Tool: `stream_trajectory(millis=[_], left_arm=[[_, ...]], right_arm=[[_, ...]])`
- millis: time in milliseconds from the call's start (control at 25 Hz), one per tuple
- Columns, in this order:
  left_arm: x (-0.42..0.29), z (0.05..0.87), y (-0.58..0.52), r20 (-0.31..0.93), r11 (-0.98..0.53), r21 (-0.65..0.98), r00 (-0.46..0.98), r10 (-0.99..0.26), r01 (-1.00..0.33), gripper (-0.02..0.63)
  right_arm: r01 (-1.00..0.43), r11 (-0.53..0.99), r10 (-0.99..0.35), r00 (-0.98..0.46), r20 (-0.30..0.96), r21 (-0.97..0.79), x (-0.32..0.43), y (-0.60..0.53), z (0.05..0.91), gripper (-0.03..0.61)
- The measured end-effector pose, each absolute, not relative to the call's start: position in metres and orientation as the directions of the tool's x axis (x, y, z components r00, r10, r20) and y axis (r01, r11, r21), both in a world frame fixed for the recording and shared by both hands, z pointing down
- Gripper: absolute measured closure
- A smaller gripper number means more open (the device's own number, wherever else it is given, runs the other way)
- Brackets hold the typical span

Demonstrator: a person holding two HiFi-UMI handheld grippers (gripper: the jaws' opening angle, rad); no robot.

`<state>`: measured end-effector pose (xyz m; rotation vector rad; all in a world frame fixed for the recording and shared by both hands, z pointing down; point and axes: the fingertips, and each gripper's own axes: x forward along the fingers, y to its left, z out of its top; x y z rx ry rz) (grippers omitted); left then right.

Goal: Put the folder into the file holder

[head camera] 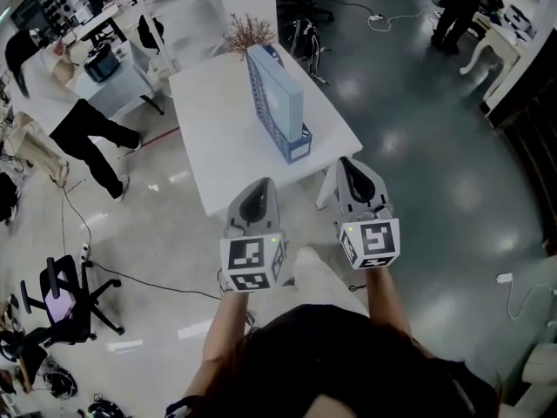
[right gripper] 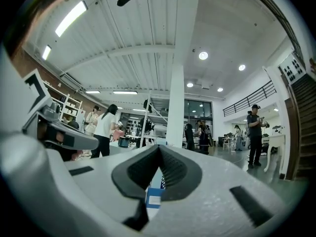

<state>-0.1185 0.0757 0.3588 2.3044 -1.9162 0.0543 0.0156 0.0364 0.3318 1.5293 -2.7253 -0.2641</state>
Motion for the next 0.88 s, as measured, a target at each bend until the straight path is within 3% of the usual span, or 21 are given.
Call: stream_trajectory(millis=[480, 880], left_arm=[[-0.119, 0.36, 0.065, 0.137, -0.131, 0.09, 0.143, -0.98, -0.987, 0.607], [-0.077, 0.364, 0.053, 0.151, -0.177, 0.061, 0.184, -0.971, -0.982, 0.607]], right_arm=[[-0.828, 0.538, -0.83, -0.553, -0.075, 0.157, 0.019, 0.022, 0.33, 0.577], [-0.809, 0.563, -0.814, -0.578, -0.052, 0.17, 0.049, 0.004, 0.329, 0.578]])
